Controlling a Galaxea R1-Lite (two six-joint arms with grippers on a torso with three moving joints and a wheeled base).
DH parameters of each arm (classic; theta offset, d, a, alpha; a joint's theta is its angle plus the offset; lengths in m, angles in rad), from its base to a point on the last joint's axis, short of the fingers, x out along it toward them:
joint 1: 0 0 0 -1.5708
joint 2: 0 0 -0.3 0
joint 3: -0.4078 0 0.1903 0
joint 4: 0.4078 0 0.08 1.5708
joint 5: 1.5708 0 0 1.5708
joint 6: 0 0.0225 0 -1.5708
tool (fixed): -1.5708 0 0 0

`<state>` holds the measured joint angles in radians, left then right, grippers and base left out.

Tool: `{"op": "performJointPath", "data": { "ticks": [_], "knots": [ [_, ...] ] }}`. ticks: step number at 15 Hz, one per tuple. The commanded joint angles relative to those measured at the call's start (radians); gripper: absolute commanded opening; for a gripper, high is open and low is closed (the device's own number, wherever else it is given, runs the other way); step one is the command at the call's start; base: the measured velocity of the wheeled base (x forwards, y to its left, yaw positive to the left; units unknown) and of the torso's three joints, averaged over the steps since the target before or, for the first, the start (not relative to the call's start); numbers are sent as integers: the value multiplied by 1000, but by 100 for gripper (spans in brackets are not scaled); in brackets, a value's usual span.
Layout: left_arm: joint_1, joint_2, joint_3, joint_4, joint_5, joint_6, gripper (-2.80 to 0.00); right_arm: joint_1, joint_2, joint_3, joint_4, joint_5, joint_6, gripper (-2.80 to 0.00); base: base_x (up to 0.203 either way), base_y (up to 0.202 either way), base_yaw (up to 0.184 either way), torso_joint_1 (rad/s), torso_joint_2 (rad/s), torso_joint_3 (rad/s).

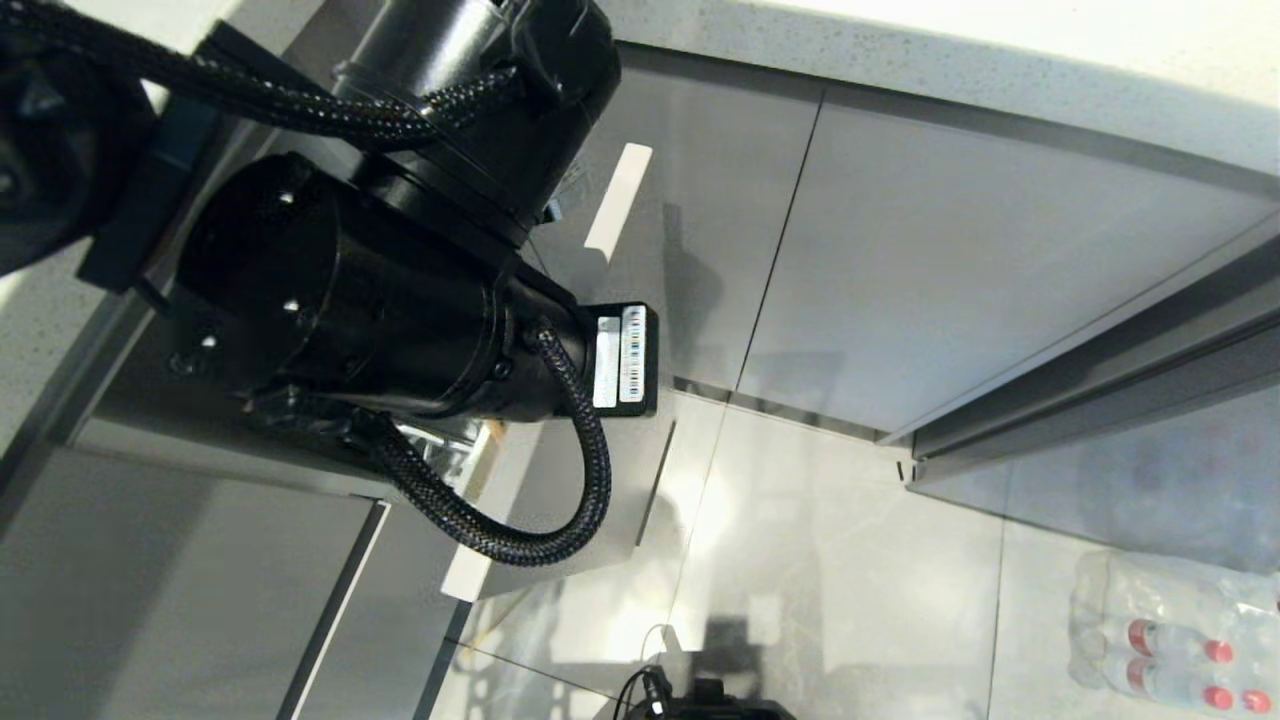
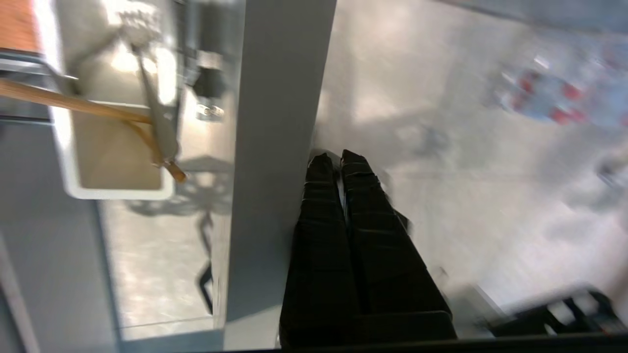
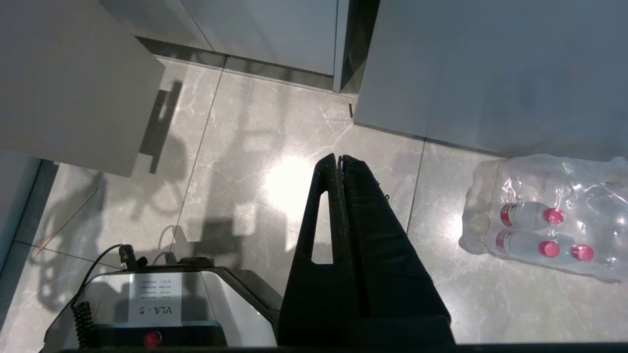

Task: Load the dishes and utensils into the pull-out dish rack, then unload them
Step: Close the cupboard

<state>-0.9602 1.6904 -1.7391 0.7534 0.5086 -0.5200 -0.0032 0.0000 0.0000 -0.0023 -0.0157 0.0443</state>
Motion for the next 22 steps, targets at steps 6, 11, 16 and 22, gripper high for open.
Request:
{"op": "performJointPath", "data": {
  "ticks": [6, 11, 16, 22],
  "knots": [
    [-2, 14, 1, 1, 219, -5, -280, 0, 0, 0, -1, 0, 0, -280, 0, 0, 0, 0, 0, 0],
    [22, 6, 4, 0, 311, -4, -280, 0, 0, 0, -1, 0, 0, -280, 0, 0, 0, 0, 0, 0],
    [105, 6, 3, 0, 378, 2, -280, 0, 0, 0, -1, 0, 0, -280, 0, 0, 0, 0, 0, 0],
    [186, -4, -15, 2, 437, 4, -280, 0, 0, 0, -1, 0, 0, -280, 0, 0, 0, 0, 0, 0]
  ]
}}
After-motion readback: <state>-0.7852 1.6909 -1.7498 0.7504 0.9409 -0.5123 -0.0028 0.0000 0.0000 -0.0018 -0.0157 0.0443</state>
